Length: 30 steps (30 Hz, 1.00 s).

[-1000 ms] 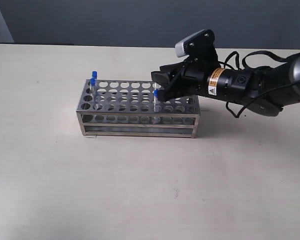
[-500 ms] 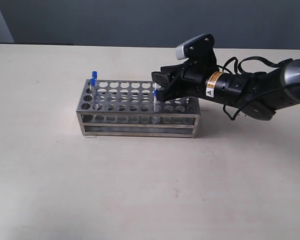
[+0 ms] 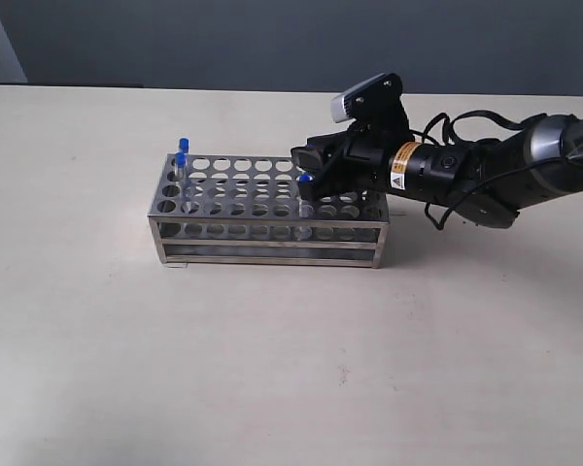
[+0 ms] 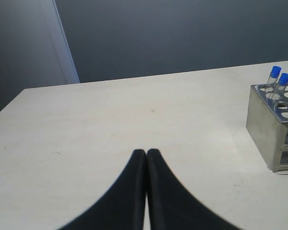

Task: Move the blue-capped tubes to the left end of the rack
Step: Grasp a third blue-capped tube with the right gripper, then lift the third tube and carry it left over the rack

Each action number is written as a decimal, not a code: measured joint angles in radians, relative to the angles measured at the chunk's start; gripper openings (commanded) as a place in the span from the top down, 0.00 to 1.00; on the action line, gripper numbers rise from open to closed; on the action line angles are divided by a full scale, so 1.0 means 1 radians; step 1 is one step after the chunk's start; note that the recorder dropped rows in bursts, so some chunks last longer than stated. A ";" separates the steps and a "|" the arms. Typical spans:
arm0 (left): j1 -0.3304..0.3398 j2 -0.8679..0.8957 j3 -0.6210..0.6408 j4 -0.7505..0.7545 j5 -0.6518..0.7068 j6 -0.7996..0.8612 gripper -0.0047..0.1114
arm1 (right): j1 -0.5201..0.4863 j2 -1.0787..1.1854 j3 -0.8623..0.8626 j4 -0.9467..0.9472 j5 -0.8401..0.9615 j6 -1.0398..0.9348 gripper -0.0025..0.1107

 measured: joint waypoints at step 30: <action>0.000 0.000 0.000 0.000 0.000 0.000 0.96 | 0.170 -0.174 -0.187 -0.203 0.118 0.160 0.98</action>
